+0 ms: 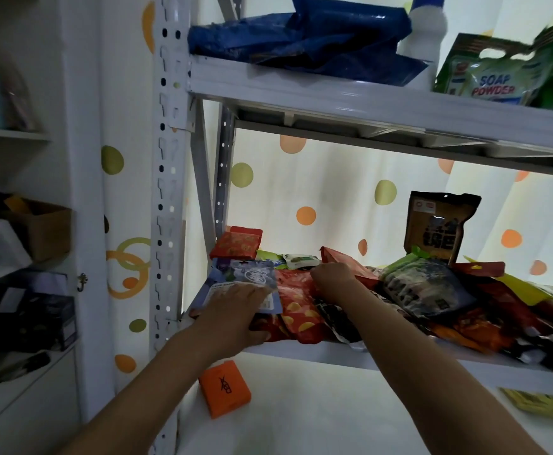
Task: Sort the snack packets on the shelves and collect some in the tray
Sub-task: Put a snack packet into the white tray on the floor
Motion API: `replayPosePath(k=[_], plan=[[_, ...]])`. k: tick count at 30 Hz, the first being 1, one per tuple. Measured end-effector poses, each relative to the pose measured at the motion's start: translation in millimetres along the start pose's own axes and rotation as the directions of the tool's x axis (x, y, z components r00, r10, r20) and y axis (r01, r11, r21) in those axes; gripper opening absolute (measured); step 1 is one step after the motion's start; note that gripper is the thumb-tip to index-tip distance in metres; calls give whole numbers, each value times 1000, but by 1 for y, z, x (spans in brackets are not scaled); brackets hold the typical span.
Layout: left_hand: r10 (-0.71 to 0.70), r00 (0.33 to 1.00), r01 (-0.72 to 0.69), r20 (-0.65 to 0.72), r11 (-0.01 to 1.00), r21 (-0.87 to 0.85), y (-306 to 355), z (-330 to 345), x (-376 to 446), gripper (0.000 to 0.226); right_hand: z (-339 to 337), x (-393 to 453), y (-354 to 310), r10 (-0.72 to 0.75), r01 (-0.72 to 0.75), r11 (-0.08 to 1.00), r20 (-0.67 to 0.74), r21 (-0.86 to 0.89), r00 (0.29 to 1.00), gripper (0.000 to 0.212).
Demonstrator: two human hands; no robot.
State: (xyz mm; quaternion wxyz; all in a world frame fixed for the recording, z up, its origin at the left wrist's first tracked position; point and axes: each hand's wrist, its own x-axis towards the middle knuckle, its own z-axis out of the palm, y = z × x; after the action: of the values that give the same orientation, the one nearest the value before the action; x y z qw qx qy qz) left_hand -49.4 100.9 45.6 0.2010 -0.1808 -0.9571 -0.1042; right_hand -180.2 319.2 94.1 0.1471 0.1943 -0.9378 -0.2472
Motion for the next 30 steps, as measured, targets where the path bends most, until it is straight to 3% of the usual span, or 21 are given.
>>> replayPosePath(k=[5, 9, 14, 19, 22, 25, 30], plan=[[104, 992, -109, 75, 991, 76, 21, -2, 13, 67, 10, 1, 3, -12, 9, 997, -33, -71, 999, 23], [74, 982, -108, 174, 976, 190, 23, 8, 16, 66, 13, 4, 7, 6, -8, 1000, -83, -27, 997, 19], [97, 984, -120, 147, 980, 158, 16, 11, 16, 60, 4, 8, 27, 156, -136, 985, -196, 109, 968, 23], [77, 986, -98, 150, 985, 139, 16, 9, 13, 62, -20, 9, 45, 326, -254, 896, -153, 363, 933, 9], [78, 988, -93, 131, 989, 114, 17, 8, 11, 62, -29, 4, 47, 420, -273, 766, -132, 583, 898, 13], [73, 992, -80, 104, 995, 59, 19, 6, 10, 62, -28, -4, 46, 497, -164, 494, -122, 854, 859, 12], [91, 995, -93, 48, 995, 47, 28, -2, 8, 64, -17, -27, 39, 632, -34, 146, -67, 989, 772, 10]])
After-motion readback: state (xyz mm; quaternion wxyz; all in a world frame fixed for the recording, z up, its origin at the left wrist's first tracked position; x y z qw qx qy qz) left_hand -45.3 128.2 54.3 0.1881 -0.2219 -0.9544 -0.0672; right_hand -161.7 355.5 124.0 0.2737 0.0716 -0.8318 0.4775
